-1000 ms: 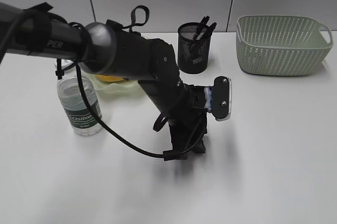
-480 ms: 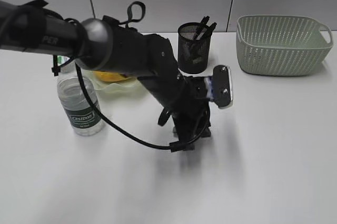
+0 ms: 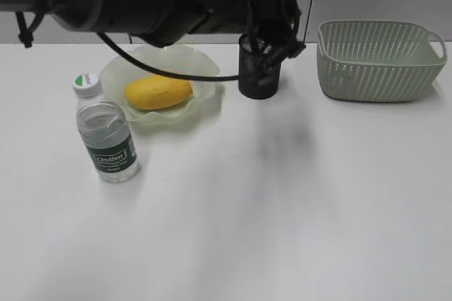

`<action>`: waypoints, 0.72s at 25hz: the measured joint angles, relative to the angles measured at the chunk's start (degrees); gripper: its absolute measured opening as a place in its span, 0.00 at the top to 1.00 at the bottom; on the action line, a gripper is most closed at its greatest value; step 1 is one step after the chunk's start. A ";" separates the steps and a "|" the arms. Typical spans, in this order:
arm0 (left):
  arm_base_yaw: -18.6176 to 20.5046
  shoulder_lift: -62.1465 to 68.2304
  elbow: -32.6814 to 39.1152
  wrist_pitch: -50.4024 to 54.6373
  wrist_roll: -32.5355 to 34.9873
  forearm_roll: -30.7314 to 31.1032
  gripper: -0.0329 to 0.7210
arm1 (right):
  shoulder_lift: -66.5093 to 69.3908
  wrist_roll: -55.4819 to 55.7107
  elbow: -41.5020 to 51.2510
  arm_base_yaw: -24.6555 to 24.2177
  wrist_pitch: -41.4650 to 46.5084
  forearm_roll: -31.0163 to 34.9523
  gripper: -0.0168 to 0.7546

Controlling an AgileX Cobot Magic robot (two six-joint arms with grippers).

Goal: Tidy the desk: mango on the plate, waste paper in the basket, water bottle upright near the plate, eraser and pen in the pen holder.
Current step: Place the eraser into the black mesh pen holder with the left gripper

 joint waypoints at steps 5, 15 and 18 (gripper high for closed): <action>5.64 5.29 -12.74 16.87 -1.16 -17.17 0.77 | -0.06 0.00 0.00 0.00 0.00 0.00 0.64; 9.10 15.09 -23.82 16.26 5.61 -25.12 0.77 | -0.10 0.00 0.00 0.00 0.00 0.00 0.65; 9.04 17.03 -23.88 13.77 5.88 -25.12 0.77 | -0.10 0.00 0.00 0.00 0.00 0.00 0.65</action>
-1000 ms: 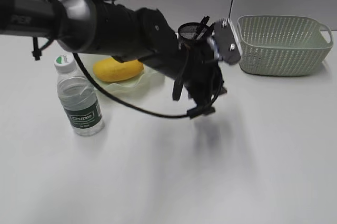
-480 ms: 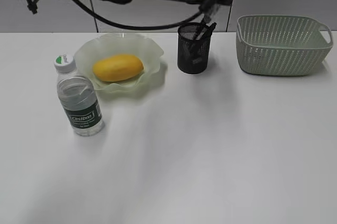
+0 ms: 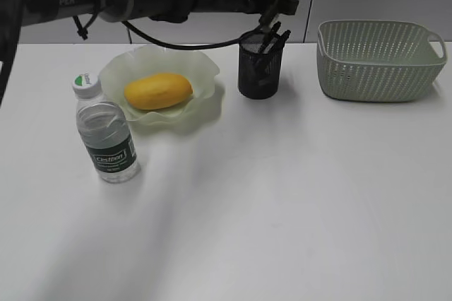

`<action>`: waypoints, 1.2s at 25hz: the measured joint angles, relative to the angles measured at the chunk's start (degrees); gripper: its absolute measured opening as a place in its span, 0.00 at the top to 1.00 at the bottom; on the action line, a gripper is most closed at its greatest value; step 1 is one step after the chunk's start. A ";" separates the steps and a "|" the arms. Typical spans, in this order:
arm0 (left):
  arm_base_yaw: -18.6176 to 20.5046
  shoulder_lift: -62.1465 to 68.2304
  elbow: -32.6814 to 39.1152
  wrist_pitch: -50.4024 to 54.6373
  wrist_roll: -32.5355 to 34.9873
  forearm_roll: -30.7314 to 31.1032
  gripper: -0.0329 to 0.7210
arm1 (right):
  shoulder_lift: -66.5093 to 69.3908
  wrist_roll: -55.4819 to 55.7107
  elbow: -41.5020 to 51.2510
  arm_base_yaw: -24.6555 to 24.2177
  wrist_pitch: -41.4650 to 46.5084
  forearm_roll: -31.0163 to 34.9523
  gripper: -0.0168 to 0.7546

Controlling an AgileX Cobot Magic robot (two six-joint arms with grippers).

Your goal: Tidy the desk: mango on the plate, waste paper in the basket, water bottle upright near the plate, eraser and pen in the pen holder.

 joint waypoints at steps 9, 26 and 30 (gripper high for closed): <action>0.05 3.28 -0.53 -3.83 0.20 3.04 0.72 | 0.00 0.00 0.00 0.00 0.00 0.00 0.66; 1.77 -10.92 -1.21 30.75 -28.13 35.70 0.78 | 0.00 0.00 0.00 0.00 0.00 0.00 0.66; 0.96 -13.55 0.65 45.83 -52.45 64.08 0.82 | 0.00 0.00 0.00 0.00 0.00 0.00 0.66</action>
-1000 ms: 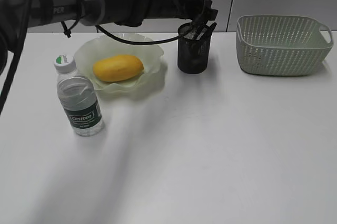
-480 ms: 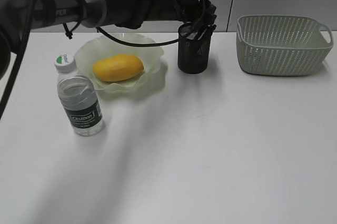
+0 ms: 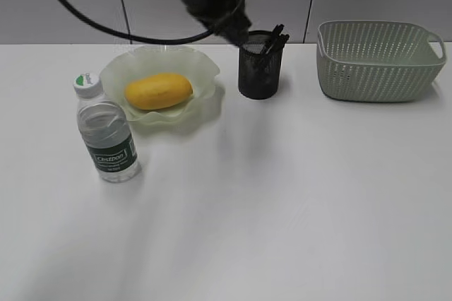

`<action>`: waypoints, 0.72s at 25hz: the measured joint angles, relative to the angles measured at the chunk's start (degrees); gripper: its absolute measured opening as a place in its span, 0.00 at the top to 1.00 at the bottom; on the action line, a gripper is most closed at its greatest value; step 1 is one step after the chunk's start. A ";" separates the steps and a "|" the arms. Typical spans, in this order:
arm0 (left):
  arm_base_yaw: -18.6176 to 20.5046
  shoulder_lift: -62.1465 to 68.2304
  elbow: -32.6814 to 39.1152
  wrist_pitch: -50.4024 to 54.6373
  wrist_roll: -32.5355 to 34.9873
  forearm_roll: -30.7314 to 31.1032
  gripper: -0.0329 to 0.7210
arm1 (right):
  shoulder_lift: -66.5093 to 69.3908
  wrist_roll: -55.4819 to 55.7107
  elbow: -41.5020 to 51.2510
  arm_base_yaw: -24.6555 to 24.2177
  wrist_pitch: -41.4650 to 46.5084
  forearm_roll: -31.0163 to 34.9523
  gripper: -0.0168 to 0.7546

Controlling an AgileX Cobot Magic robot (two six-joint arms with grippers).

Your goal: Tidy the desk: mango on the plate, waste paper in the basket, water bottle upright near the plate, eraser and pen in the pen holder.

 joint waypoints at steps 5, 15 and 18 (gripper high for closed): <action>0.24 -11.33 10.58 -2.11 -20.06 12.50 0.97 | 0.00 0.00 0.00 0.00 0.00 0.00 0.66; 0.12 -57.05 48.87 -6.07 -32.47 20.98 0.97 | 0.00 0.00 0.00 0.00 0.00 0.00 0.66; 0.12 -71.24 57.22 -5.26 -32.58 20.98 0.97 | 0.00 0.00 0.00 0.00 0.00 0.00 0.66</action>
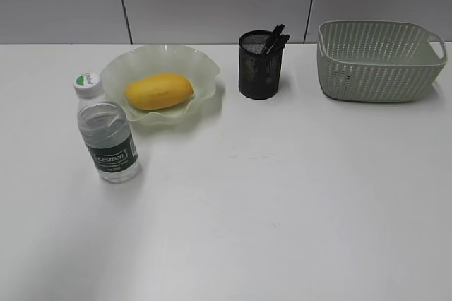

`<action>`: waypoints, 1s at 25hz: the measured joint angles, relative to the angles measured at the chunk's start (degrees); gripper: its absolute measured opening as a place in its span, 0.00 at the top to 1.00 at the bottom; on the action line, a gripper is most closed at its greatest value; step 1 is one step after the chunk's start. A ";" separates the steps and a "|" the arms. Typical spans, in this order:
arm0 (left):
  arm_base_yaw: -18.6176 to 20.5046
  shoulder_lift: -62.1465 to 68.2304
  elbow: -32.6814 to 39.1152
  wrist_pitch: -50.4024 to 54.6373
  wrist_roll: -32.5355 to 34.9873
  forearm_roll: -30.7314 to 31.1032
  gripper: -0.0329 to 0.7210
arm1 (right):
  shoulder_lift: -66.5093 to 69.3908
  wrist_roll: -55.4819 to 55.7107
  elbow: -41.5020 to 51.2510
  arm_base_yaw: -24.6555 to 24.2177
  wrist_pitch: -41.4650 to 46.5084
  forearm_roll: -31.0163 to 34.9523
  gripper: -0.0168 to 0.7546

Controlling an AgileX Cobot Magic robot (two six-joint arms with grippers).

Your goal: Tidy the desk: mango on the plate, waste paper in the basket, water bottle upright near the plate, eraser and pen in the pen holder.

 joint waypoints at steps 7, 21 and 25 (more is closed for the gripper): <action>0.00 -26.85 8.80 6.76 -0.04 0.05 0.97 | 0.00 0.00 0.00 0.00 0.00 0.06 0.66; 0.00 -49.94 24.03 13.10 0.74 -5.34 0.28 | 0.00 0.00 0.00 0.00 0.00 0.06 0.66; 0.00 -49.94 26.04 9.00 0.99 -4.40 0.28 | 0.00 0.00 0.00 0.00 0.00 0.06 0.66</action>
